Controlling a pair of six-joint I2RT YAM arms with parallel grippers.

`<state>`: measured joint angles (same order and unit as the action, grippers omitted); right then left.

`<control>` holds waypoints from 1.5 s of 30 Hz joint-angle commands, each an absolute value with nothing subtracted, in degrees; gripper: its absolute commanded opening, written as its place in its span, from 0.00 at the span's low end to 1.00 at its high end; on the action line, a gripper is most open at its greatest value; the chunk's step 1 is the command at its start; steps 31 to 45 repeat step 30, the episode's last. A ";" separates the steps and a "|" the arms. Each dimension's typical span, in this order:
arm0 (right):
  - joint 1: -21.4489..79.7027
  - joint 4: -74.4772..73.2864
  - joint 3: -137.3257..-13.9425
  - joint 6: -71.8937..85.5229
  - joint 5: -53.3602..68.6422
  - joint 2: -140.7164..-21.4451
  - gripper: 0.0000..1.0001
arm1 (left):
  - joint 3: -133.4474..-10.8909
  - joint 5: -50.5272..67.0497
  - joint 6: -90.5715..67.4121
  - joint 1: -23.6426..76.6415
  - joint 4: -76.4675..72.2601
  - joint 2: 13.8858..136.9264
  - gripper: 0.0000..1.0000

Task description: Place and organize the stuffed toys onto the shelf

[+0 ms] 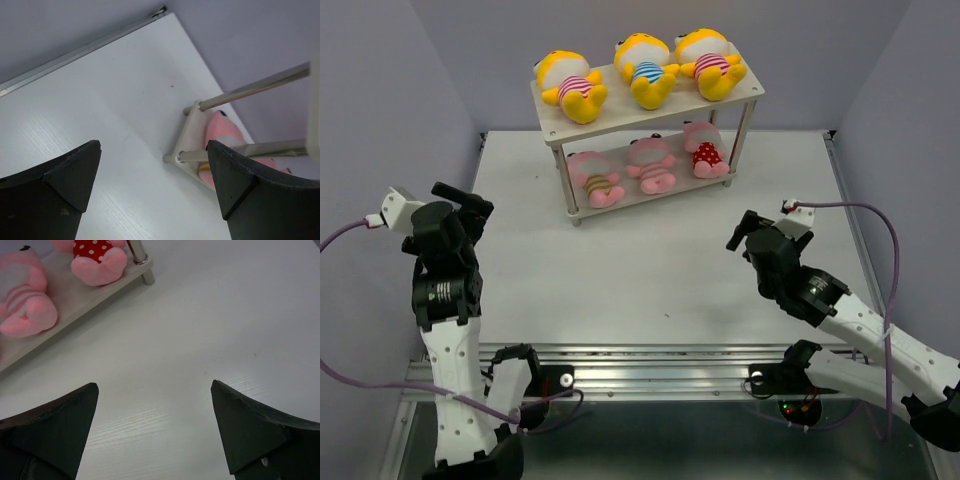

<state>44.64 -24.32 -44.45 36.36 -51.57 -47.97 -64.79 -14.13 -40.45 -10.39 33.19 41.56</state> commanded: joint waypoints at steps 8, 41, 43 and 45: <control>44.38 -28.65 -47.28 44.12 -57.74 -50.01 1.00 | -56.43 -17.66 -40.17 -10.46 25.66 40.78 0.99; 44.38 -29.00 -47.81 44.82 -57.66 -50.18 1.00 | -55.37 -13.27 -38.41 -10.46 22.76 41.22 0.99; 44.38 -29.00 -47.81 44.82 -57.66 -50.18 1.00 | -55.37 -13.27 -38.41 -10.46 22.76 41.22 0.99; 44.38 -29.00 -47.81 44.82 -57.66 -50.18 1.00 | -55.37 -13.27 -38.41 -10.46 22.76 41.22 0.99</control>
